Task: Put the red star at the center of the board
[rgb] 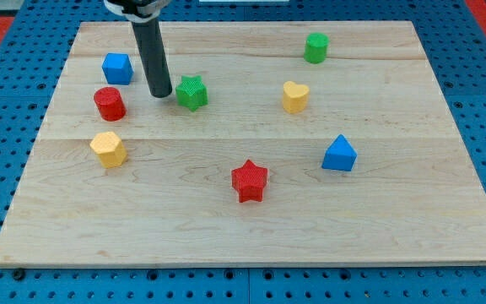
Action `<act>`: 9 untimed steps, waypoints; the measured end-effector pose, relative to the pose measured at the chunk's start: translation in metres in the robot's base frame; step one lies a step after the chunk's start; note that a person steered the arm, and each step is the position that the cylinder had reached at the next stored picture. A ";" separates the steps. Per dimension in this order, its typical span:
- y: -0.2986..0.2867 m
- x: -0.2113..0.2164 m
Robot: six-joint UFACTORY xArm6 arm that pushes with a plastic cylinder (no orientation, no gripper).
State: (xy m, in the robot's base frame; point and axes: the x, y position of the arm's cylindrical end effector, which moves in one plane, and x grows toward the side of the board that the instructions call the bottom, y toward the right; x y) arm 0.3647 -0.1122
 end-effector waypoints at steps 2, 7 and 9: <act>0.064 0.103; 0.123 0.125; 0.127 0.103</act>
State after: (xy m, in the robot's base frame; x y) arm 0.4680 0.0144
